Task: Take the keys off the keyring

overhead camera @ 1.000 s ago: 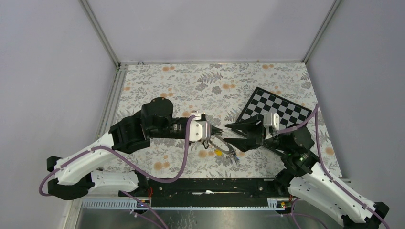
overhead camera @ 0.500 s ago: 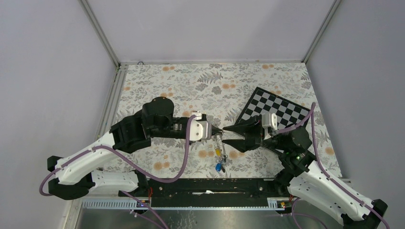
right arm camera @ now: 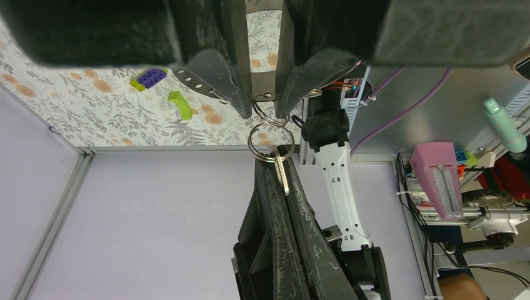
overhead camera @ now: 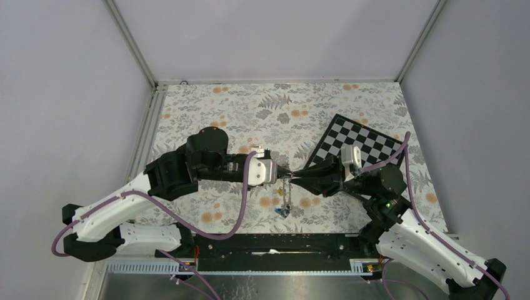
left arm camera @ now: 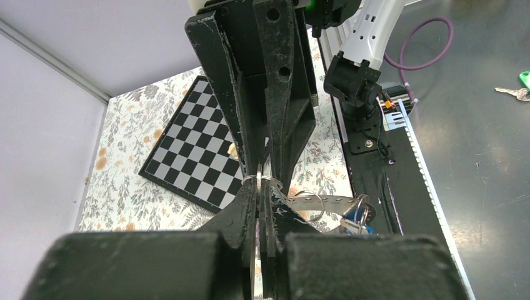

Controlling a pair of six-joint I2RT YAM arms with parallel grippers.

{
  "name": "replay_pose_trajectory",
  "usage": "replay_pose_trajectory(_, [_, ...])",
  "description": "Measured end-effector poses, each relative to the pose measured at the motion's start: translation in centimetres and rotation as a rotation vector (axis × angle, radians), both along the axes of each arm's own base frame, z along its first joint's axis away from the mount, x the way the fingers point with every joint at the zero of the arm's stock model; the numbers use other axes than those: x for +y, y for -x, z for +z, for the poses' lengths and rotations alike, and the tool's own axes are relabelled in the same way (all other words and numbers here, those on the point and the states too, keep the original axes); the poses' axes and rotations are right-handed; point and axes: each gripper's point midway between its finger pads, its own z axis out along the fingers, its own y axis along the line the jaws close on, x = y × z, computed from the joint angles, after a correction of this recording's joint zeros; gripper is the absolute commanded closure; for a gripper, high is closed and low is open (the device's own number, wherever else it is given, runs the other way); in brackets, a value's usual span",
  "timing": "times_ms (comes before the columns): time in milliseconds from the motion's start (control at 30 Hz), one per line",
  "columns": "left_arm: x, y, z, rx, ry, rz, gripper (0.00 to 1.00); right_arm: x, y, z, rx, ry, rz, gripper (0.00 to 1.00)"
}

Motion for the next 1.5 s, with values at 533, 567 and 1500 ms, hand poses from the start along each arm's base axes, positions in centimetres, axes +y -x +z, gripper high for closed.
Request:
replay_pose_trajectory(533, [0.3,0.0,0.4,-0.006,0.011,0.007,1.0,-0.3,0.3,0.4,0.026,-0.014,0.003,1.0])
replay_pose_trajectory(567, [0.3,0.0,0.5,-0.007,0.014,0.007,1.0,-0.3,0.3,0.5,0.025,-0.017,0.003,1.0])
replay_pose_trajectory(1500, [1.3,-0.2,1.4,-0.025,0.073,0.044,1.0,-1.9,0.0,2.9,0.108,-0.117,-0.078,1.0])
